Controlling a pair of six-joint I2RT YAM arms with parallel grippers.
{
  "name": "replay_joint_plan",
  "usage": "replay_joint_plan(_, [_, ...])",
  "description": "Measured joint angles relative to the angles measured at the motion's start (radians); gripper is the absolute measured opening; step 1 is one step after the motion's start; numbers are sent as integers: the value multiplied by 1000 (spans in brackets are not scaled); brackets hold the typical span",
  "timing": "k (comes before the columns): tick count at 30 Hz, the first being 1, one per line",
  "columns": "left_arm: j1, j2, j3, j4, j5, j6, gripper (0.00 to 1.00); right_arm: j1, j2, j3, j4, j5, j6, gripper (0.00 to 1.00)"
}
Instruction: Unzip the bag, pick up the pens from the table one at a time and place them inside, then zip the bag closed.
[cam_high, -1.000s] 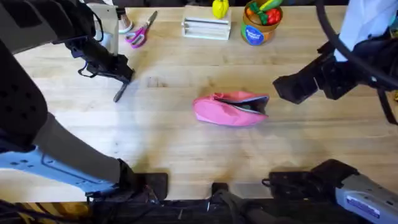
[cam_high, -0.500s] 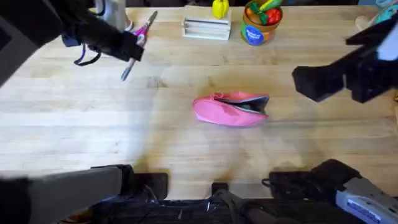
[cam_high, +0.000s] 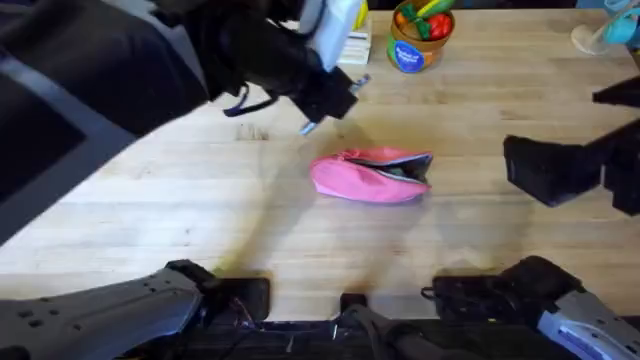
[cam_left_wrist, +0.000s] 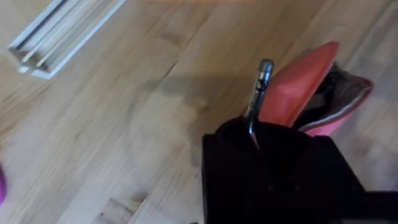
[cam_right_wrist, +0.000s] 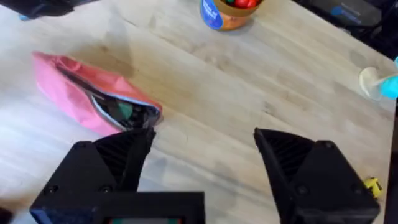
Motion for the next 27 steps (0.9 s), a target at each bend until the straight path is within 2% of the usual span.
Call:
replay_joint_plan(3, [-64, 0, 0, 44, 46, -60, 42, 0, -16, 0, -32, 0, 9, 997])
replay_joint_plan(5, [-101, 0, 0, 97, 110, -88, 44, 0, -19, 0, -45, 0, 14, 997])
replay_joint_plan(8, [-145, 0, 0, 169, 205, -111, 44, 0, -19, 0, -52, 0, 15, 997])
replay_joint_plan(11, [-186, 0, 0, 193, 264, -114, 44, 0, -18, 0, -55, 0, 17, 997])
replay_joint_plan(13, [-212, 1, -1, 192, 289, -85, 44, 0, -18, 0, -62, 0, 17, 997])
replay_joint_plan(20, [-278, 32, -33, 209, 370, 106, 44, 0, -19, 0, -69, 0, 17, 997])
replay_joint_plan(27, [-280, 88, -34, 241, 426, 167, 44, 0, -18, 0, -69, 0, 17, 997])
